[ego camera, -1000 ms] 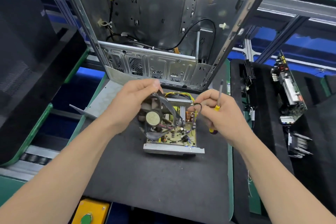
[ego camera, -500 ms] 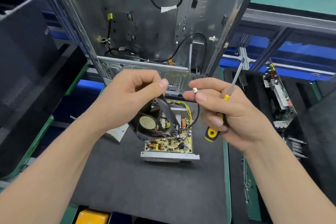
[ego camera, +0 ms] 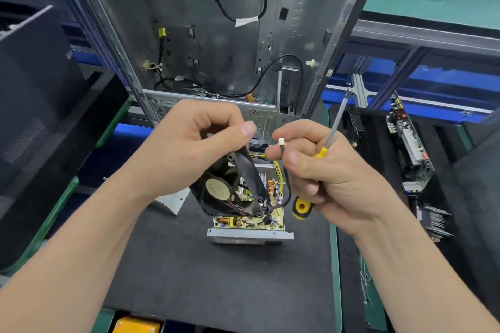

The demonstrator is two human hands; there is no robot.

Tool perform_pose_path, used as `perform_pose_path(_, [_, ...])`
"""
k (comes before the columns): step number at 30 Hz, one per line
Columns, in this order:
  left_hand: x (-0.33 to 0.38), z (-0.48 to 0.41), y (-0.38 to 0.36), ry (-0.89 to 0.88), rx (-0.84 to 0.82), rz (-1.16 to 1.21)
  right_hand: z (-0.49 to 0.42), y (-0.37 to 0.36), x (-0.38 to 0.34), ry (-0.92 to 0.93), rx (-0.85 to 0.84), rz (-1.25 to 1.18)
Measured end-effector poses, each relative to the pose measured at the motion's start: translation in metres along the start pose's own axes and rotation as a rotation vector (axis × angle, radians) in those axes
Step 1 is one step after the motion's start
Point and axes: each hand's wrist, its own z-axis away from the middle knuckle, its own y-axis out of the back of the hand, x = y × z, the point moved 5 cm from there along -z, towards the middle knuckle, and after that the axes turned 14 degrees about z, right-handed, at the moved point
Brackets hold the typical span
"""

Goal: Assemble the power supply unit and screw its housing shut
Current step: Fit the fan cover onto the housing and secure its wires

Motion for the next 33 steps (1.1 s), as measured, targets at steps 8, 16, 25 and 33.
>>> perform_pose_path(8, [-0.023, 0.002, 0.008, 0.072, 0.067, -0.137, -0.007, 0.031, 0.03, -0.044, 0.234, 0.234])
perform_pose_path(16, [-0.04, 0.008, 0.014, 0.115, 0.115, -0.11, -0.003, 0.051, 0.066, 0.038, 0.273, 0.616])
perform_pose_path(25, [-0.051, 0.001, 0.015, 0.111, 0.242, -0.188, -0.005, 0.042, 0.063, 0.121, 0.397, 1.29])
perform_pose_path(33, [-0.077, -0.002, -0.015, 0.078, 0.209, -0.343, -0.023, 0.047, 0.103, -0.316, 0.095, 1.472])
